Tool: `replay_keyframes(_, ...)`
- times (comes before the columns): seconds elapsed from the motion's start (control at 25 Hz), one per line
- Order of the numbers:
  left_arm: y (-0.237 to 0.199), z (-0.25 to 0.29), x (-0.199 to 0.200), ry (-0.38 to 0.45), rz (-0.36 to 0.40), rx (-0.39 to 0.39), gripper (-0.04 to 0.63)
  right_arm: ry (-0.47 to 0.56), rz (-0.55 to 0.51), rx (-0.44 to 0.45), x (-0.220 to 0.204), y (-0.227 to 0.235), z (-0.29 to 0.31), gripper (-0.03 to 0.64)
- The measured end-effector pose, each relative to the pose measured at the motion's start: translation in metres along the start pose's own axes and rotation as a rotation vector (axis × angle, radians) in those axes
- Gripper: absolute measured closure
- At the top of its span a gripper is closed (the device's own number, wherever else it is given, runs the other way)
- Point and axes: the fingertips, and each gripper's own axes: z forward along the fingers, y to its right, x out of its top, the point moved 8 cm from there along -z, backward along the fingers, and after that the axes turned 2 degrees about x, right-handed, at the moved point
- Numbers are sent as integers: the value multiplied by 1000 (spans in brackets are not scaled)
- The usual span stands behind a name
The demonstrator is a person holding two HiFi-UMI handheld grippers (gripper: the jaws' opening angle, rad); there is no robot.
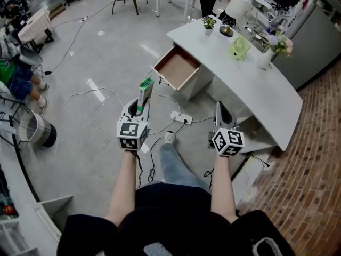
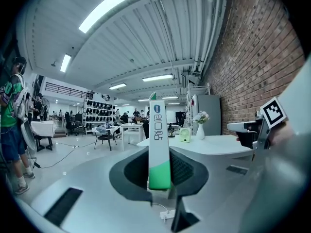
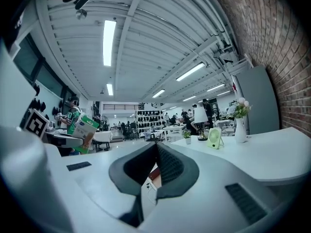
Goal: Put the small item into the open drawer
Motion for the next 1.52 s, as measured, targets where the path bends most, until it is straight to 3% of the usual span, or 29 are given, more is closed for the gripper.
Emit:
replay_keyframes(0.36,-52,91,15,-19,-3,54,514,-5,11,35,10,26,118,615)
replay_keyframes(0.96,-122,278,40,-71,-8,59,514,-73,31,85,22,73,324,615)
replay_keyframes(1.52,-139,344,45,-96,-17,40,514,-110,50,115,17,80,394,615)
